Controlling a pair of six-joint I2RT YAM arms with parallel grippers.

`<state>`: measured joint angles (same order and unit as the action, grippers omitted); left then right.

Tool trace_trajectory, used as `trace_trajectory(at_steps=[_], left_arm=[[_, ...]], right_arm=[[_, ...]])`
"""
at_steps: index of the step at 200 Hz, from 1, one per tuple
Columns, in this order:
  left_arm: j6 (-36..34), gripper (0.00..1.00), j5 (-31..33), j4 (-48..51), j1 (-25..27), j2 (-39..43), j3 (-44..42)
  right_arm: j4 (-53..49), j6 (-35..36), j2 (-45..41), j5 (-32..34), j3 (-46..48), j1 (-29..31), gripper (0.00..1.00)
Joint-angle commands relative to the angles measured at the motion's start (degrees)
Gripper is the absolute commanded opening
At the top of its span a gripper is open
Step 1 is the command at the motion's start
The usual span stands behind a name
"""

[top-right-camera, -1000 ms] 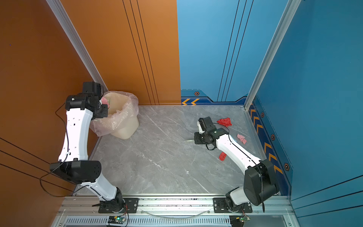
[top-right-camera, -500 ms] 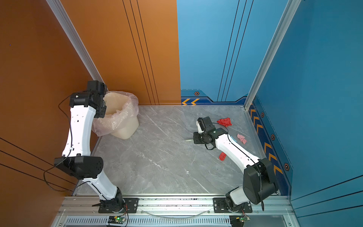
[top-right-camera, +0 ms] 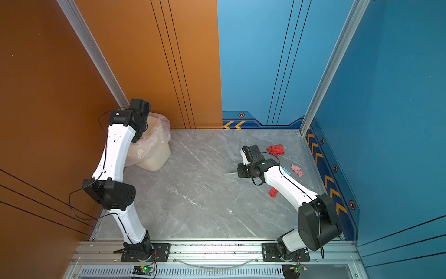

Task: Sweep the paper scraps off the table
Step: 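Tilt the dustpan over the bin with the left gripper, then lift the emptied dustpan up out of the bin with the left gripper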

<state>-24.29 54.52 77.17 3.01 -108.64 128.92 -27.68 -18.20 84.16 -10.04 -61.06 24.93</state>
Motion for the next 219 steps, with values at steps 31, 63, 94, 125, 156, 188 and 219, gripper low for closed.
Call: trace_trajectory(at_steps=[31, 63, 94, 125, 156, 188, 219], left_arm=[[-10.1, 0.00, 7.0, -2.5, 1.1, 2.0, -0.1], [-14.0, 0.00, 8.5, -3.9, 2.0, 4.3, -1.6], [-16.7, 0.00, 9.3, -5.1, 2.3, 6.3, -3.7], [-19.4, 0.00, 10.5, -6.1, 2.2, 7.1, -5.0], [-22.3, 0.00, 9.9, -6.2, 2.4, 8.3, -7.3], [-24.2, 0.00, 9.5, -6.4, 2.2, 9.7, -10.5], [-23.1, 0.00, 9.5, -7.3, 1.7, 9.7, -9.1]], right_arm=[[4.1, 1.0, -1.0, -1.3, 3.5, -1.5, 0.00], [4.2, 1.9, -0.1, -0.2, 4.3, -1.7, 0.00], [5.1, 2.0, -0.5, -0.9, 4.9, -1.6, 0.00], [5.1, 2.3, -1.3, -0.7, 5.4, -1.7, 0.00], [5.1, 2.5, -2.4, -0.4, 6.3, -1.8, 0.00], [5.1, 2.6, -3.2, -0.6, 7.3, -2.0, 0.00], [5.3, 2.6, -3.6, -0.8, 7.7, -2.1, 0.00]])
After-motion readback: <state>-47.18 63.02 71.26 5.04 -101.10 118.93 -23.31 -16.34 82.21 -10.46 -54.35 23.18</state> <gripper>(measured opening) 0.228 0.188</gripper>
